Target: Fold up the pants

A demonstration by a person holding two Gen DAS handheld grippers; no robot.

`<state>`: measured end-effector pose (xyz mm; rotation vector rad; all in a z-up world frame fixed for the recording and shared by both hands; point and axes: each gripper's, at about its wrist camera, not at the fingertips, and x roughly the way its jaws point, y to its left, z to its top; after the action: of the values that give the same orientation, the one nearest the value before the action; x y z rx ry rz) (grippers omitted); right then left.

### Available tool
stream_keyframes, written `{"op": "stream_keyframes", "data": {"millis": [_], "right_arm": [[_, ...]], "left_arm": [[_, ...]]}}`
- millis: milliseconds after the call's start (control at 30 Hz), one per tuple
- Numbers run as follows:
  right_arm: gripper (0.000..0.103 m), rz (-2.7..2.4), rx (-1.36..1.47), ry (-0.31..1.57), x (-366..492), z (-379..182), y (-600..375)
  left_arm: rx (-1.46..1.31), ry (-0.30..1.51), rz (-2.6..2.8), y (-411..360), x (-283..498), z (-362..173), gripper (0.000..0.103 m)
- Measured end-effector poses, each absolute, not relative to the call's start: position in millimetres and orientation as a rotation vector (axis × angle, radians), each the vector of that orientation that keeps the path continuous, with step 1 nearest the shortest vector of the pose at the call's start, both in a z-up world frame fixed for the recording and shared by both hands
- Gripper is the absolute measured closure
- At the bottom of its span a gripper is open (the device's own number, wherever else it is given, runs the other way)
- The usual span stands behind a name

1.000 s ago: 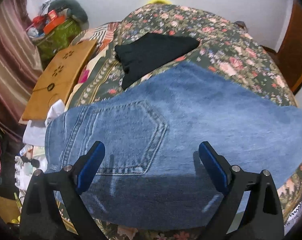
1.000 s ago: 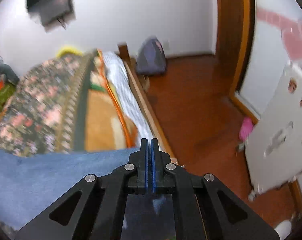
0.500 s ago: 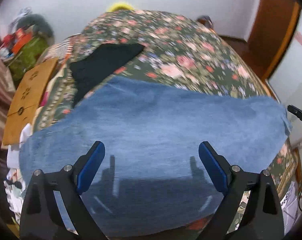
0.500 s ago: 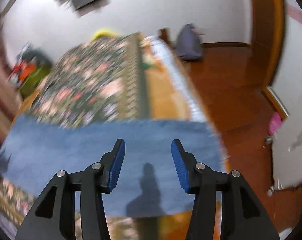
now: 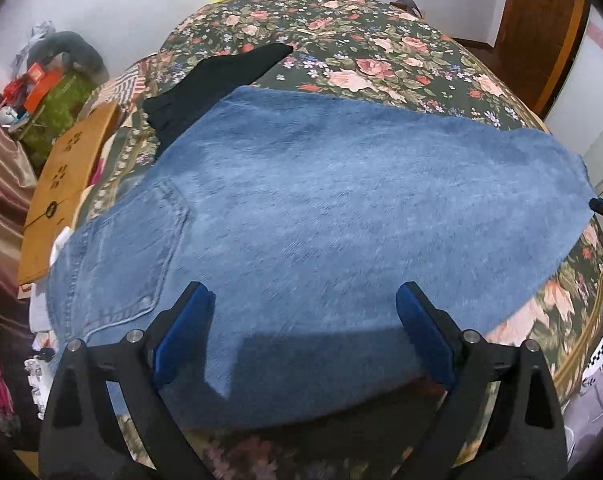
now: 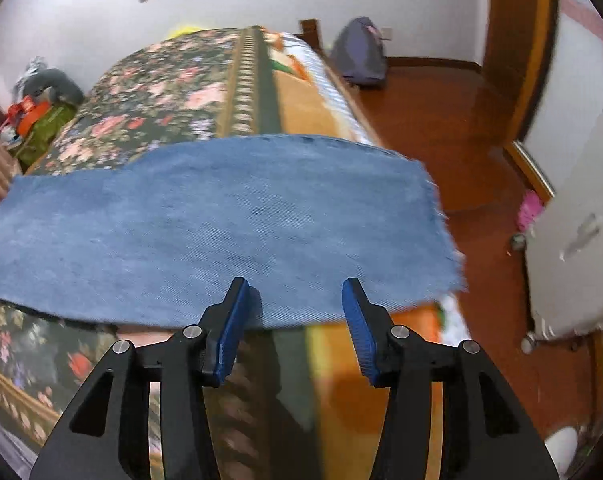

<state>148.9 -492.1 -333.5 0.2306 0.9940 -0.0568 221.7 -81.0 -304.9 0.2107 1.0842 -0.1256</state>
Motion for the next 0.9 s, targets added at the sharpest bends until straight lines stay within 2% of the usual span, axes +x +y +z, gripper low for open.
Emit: {"op": "stream_keyframes", "data": {"millis": [233, 300, 367, 467, 600, 733, 900], "right_arm": [[0.056, -0.175, 0.481, 0.920, 116.2, -325.6, -539.3], [0.053, -0.201, 0.546, 0.896, 111.3, -327.7, -543.6], [0.049, -0.196, 0.594, 0.887, 113.4, -334.8, -542.9], [0.049, -0.158, 0.686, 0.897, 125.0, -348.1, -538.8], [0.049, -0.123, 0.748, 0.905, 141.1, -361.3, -537.1], [0.039, -0.128, 0.779, 0.890, 158.4, -369.0, -540.8], [0.039, -0.132, 0.826, 0.877, 175.7, -372.6, -553.6]], "left_arm": [[0.263, 1.004, -0.153, -111.9, 233.9, -272.5, 0.008], [0.245, 1.000, -0.196, -130.6, 244.8, -269.2, 0.008], [0.226, 1.017, -0.230, -146.7, 254.1, -273.4, 0.008], [0.212, 1.063, -0.276, -171.3, 264.1, -289.3, 0.008], [0.215, 1.156, -0.321, -192.8, 273.3, -317.4, 0.015], [0.267, 1.130, -0.323, -205.7, 270.6, -324.2, 0.015], [0.261, 1.116, -0.332, -206.0, 270.1, -325.9, 0.014]]}}
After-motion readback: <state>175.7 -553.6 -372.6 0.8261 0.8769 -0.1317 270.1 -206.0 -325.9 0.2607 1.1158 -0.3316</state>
